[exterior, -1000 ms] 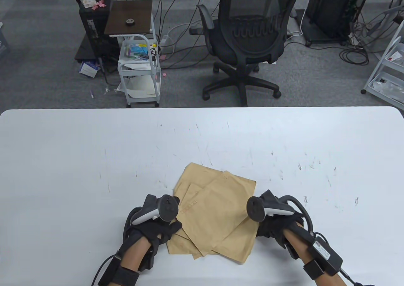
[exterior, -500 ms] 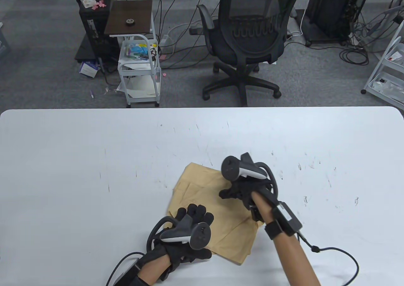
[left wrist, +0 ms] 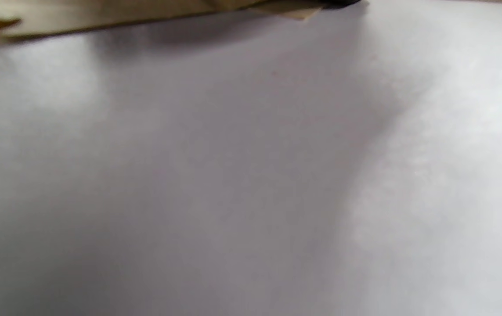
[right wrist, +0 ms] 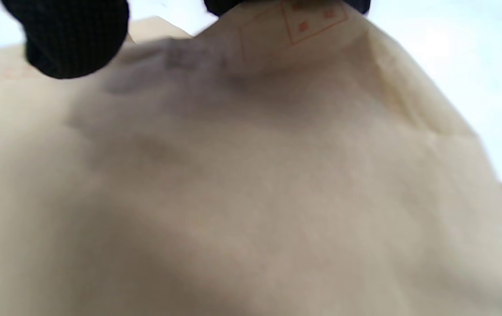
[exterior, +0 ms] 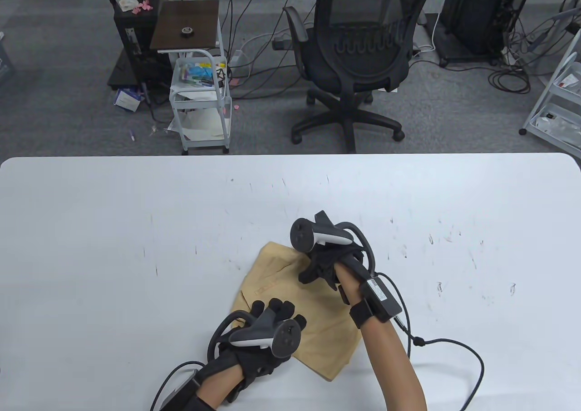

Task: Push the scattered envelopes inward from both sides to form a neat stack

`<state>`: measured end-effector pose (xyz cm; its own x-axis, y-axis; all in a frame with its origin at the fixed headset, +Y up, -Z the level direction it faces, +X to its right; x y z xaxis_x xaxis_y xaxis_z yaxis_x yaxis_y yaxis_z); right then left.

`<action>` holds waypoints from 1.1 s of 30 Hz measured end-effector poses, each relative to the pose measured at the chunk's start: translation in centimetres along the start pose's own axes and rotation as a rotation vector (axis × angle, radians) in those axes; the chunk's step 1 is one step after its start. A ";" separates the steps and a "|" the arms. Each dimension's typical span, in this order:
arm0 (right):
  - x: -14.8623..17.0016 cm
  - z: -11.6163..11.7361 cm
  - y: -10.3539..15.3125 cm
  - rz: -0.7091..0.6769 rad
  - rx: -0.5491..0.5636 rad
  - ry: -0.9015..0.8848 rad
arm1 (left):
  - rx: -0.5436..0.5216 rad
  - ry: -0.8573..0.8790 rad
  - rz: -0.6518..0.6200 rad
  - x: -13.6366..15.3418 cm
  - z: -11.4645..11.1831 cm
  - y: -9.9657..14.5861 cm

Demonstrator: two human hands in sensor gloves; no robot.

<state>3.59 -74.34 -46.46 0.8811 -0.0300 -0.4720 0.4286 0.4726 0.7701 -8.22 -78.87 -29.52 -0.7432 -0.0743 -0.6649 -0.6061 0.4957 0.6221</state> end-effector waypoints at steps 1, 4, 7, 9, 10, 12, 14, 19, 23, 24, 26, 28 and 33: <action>-0.4 0.8 -0.5 -0.004 -0.040 0.052 | 0.000 0.000 0.000 0.0 -0.1 0.0; -1.9 1.3 -0.7 0.024 -0.028 0.149 | -0.014 -0.006 -0.002 0.1 -0.3 -0.2; -3.0 1.2 -1.1 0.029 -0.033 0.276 | -0.011 0.011 -0.001 0.2 -0.3 -0.1; -3.1 1.1 -1.4 0.046 -0.067 0.289 | -0.011 0.018 -0.005 0.2 -0.4 -0.2; -3.0 1.0 -1.7 0.062 -0.069 0.267 | -0.011 0.022 -0.011 0.1 -0.4 -0.2; -2.8 1.1 -2.0 0.106 -0.054 0.253 | -0.013 0.028 -0.012 0.2 -0.4 -0.2; -2.8 1.8 -2.7 0.142 -0.056 0.249 | -0.015 0.027 -0.008 0.3 -0.7 -0.5; -2.6 2.0 -2.6 0.191 -0.073 0.143 | -0.017 -0.003 0.024 0.1 -0.6 -0.6; -2.6 2.0 -2.5 0.199 -0.018 0.118 | -0.003 0.011 0.030 0.2 -0.6 -0.7; -2.5 2.0 -2.4 0.189 0.011 0.131 | 0.006 0.023 0.030 0.4 -0.6 -0.7; -2.5 2.1 -2.3 0.174 0.026 0.121 | 0.018 0.040 0.030 0.5 -0.7 -0.8; -2.3 2.3 -2.0 0.157 0.021 0.118 | 0.022 0.045 0.033 0.5 -0.8 -0.8; -2.7 1.5 -1.7 0.132 0.043 0.169 | 0.034 0.045 0.038 0.3 -0.8 -0.8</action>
<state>0.83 -76.41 -45.82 0.8856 0.1799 -0.4283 0.3228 0.4245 0.8459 -8.15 -79.97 -29.91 -0.7777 -0.0933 -0.6217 -0.5681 0.5277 0.6315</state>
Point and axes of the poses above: the tracker on the back of each hand, its own x axis roughly to the little-finger side, its own y axis roughly from the fingertips to the wrist, z = x × y, the point moved 1 cm from there along -y, roughly from the wrist to the fingertips, and after that the axes turned 4 degrees about -z, right-handed, at the moved point
